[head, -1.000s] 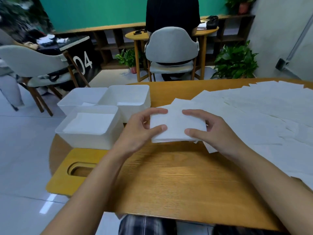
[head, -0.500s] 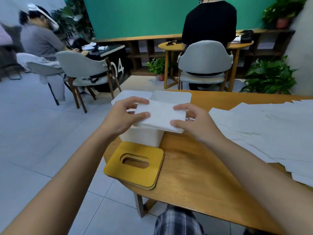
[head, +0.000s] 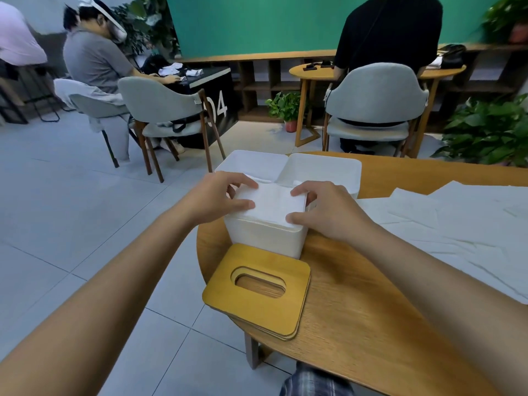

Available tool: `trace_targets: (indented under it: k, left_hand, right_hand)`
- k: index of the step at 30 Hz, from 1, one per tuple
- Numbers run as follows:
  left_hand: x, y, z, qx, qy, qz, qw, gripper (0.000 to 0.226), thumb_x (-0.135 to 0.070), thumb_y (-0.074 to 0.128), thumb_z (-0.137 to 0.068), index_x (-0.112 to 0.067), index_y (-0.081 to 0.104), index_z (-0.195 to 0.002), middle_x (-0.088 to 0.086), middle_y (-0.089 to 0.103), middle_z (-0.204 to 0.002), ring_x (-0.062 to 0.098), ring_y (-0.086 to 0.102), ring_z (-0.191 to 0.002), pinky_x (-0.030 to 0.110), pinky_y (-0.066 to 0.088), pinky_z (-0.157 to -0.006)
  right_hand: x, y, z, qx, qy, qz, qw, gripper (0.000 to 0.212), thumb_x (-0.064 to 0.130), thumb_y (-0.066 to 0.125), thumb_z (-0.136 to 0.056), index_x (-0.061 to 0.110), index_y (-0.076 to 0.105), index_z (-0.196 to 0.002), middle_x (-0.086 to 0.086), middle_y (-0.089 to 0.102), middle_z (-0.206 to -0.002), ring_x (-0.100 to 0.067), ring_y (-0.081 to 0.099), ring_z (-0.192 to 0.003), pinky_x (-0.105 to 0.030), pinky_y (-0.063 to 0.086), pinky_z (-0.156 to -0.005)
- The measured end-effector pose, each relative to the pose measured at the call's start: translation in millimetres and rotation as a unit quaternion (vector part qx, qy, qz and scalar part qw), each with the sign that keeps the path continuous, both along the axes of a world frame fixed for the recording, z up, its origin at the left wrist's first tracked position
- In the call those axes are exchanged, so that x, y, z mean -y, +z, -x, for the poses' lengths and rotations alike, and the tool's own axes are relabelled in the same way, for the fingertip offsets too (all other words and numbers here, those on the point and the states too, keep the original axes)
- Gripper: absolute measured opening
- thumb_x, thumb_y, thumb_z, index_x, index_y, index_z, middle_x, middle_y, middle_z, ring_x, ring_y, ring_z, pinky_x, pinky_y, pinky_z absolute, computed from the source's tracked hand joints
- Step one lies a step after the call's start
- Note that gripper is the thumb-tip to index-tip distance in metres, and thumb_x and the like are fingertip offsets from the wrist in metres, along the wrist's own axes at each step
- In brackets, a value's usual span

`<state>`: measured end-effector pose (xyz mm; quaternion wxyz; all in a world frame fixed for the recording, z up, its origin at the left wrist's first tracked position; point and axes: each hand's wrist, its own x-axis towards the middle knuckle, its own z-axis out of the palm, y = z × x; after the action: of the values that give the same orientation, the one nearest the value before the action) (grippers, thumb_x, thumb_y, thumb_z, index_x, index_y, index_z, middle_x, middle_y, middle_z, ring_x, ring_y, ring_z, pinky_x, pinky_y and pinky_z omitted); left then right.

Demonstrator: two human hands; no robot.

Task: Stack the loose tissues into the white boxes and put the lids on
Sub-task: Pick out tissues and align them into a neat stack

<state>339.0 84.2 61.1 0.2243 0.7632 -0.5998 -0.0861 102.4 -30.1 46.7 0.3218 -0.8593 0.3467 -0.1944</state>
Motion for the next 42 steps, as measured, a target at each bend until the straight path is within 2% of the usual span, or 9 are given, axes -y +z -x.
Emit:
trace_targets:
  k: [5, 11, 18, 25, 29, 32, 35, 38, 42]
  left_hand:
    - [2.3, -3.9, -6.1, 0.045, -0.028, -0.009, 0.999, 0.036, -0.04, 0.083, -0.087, -0.036, 0.075, -0.122, -0.012, 0.046, -0.136, 0.002, 0.052, -0.102, 0.016, 0.039, -0.08]
    - [1.1, 6.6, -9.9, 0.061, -0.054, -0.066, 0.994, 0.037, -0.034, 0.079, -0.092, -0.033, 0.073, -0.128, -0.013, 0.066, -0.136, 0.009, 0.057, -0.114, 0.03, 0.045, -0.091]
    - [9.2, 2.1, -6.6, 0.095, -0.019, -0.102, 0.99, 0.041, -0.038, 0.079, -0.091, -0.039, 0.071, -0.13, -0.006, 0.05, -0.112, 0.015, 0.047, -0.103, 0.03, 0.036, -0.084]
    - [16.3, -3.4, -7.1, 0.088, -0.004, -0.11, 0.99, 0.04, -0.033, 0.085, -0.087, -0.036, 0.076, -0.126, -0.003, 0.061, -0.127, 0.015, 0.049, -0.104, 0.027, 0.038, -0.084]
    - [16.3, 2.2, 2.1, 0.118, 0.007, -0.119, 0.986, 0.041, -0.034, 0.084, -0.088, -0.036, 0.074, -0.128, -0.001, 0.057, -0.125, 0.016, 0.049, -0.104, 0.03, 0.042, -0.089]
    - [11.5, 8.5, 14.9, 0.131, 0.004, -0.116, 0.985, 0.041, -0.031, 0.081, -0.091, -0.037, 0.071, -0.13, -0.002, 0.055, -0.12, 0.016, 0.05, -0.102, 0.031, 0.044, -0.089]
    - [7.8, 17.5, 34.5, 0.127, -0.039, -0.059, 0.989, 0.036, -0.024, 0.078, -0.094, -0.031, 0.071, -0.129, -0.005, 0.067, -0.128, 0.012, 0.057, -0.099, 0.028, 0.047, -0.085]
    - [12.6, 25.1, 64.6, 0.1, -0.079, 0.025, 0.992, 0.029, -0.02, 0.076, -0.096, -0.026, 0.074, -0.123, -0.011, 0.072, -0.121, 0.006, 0.063, -0.093, 0.011, 0.042, -0.075]
    - [33.8, 26.7, 121.5, 0.066, -0.139, 0.08, 0.985, 0.02, -0.018, 0.076, -0.095, -0.022, 0.078, -0.114, -0.012, 0.075, -0.111, 0.002, 0.065, -0.089, 0.009, 0.044, -0.073]
  right_hand:
    - [-0.5, -1.8, -5.0, -0.054, 0.006, 0.067, 0.996, 0.053, 0.046, 0.085, -0.079, 0.032, 0.069, -0.127, 0.008, 0.056, -0.105, -0.018, 0.057, -0.112, -0.037, 0.052, -0.087]
    - [-0.5, 1.2, -5.0, -0.114, 0.009, 0.136, 0.984, 0.064, 0.056, 0.079, -0.081, 0.026, 0.066, -0.136, 0.007, 0.047, -0.134, -0.018, 0.047, -0.127, -0.036, 0.046, -0.087]
    - [0.9, 10.0, -10.6, -0.22, 0.016, 0.137, 0.966, 0.06, 0.061, 0.072, -0.085, 0.024, 0.068, -0.132, 0.005, 0.05, -0.131, -0.022, 0.045, -0.123, -0.037, 0.044, -0.08]
    - [9.4, 9.9, -20.5, -0.273, 0.039, 0.122, 0.954, 0.059, 0.063, 0.069, -0.087, 0.02, 0.07, -0.127, 0.002, 0.056, -0.132, -0.024, 0.054, -0.121, -0.037, 0.049, -0.086]
    - [3.7, 11.1, -17.3, -0.244, 0.031, 0.118, 0.962, 0.059, 0.058, 0.073, -0.087, 0.015, 0.07, -0.127, 0.0, 0.057, -0.131, -0.024, 0.056, -0.118, -0.035, 0.048, -0.082]
    - [-5.4, 9.1, -2.5, -0.146, 0.001, 0.122, 0.982, 0.057, 0.053, 0.076, -0.087, 0.016, 0.069, -0.129, 0.0, 0.059, -0.133, -0.023, 0.055, -0.123, -0.039, 0.052, -0.092]
    - [-8.2, 6.6, 19.5, -0.047, -0.031, 0.118, 0.991, 0.051, 0.049, 0.075, -0.09, 0.022, 0.069, -0.133, 0.005, 0.059, -0.134, -0.02, 0.052, -0.128, -0.042, 0.051, -0.096]
    - [-1.8, 3.9, 50.6, 0.012, -0.041, 0.111, 0.993, 0.043, 0.044, 0.077, -0.089, 0.025, 0.072, -0.127, 0.008, 0.063, -0.124, -0.019, 0.056, -0.114, -0.043, 0.052, -0.093]
    - [9.8, -2.3, 105.3, 0.024, -0.055, 0.124, 0.991, 0.036, 0.04, 0.079, -0.089, 0.027, 0.074, -0.122, 0.01, 0.067, -0.116, -0.013, 0.059, -0.099, -0.033, 0.049, -0.084]
